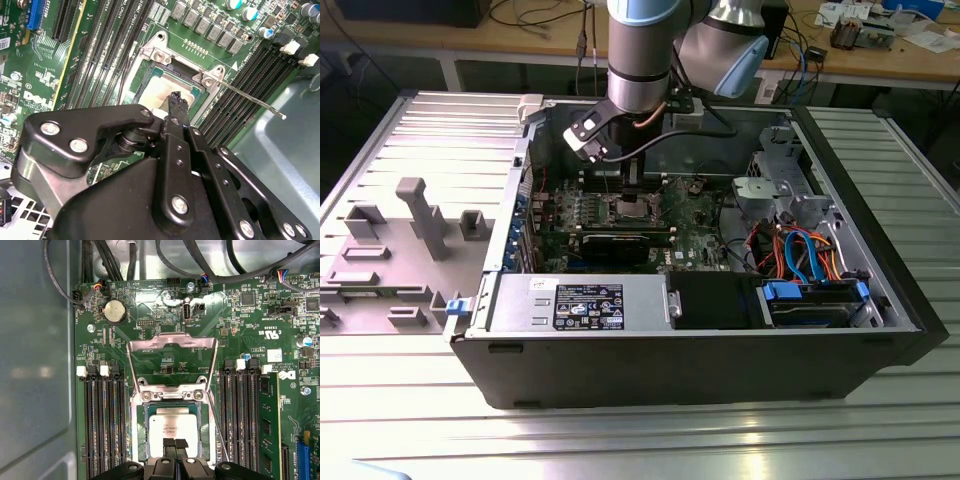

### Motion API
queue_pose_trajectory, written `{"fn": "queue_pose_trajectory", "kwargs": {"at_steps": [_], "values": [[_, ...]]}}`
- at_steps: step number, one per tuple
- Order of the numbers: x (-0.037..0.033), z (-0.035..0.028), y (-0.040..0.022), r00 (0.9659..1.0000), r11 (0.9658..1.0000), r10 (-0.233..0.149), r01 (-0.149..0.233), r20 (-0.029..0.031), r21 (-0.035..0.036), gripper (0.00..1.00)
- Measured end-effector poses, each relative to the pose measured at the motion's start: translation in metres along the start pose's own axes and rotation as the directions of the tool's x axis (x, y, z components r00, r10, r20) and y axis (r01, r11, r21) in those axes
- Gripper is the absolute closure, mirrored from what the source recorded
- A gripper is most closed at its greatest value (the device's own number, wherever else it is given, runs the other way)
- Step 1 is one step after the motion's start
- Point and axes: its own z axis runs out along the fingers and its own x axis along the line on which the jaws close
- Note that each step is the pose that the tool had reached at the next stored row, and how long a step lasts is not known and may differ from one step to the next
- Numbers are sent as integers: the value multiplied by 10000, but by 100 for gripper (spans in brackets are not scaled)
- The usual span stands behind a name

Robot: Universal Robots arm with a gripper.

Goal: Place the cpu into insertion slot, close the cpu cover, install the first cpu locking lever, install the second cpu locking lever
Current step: 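Close the cpu cover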

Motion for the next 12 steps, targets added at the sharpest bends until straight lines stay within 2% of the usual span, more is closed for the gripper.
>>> {"fn": "queue_pose_trajectory", "kwargs": {"at_steps": [2, 5, 7, 10, 12], "values": [[1, -16, 0, 10000, 10000, 0, 0, -1, 0, 89], [1, -72, 0, 10000, 10000, 0, 0, 2, 6, 89], [1, -75, 7, 10000, 9999, 2, -2, 6, 129, 89], [2, -79, 7, 10000, 9999, 3, -3, 3, 132, 89], [2, -115, 7, 10000, 9999, 3, -3, 5, 132, 89]]}}
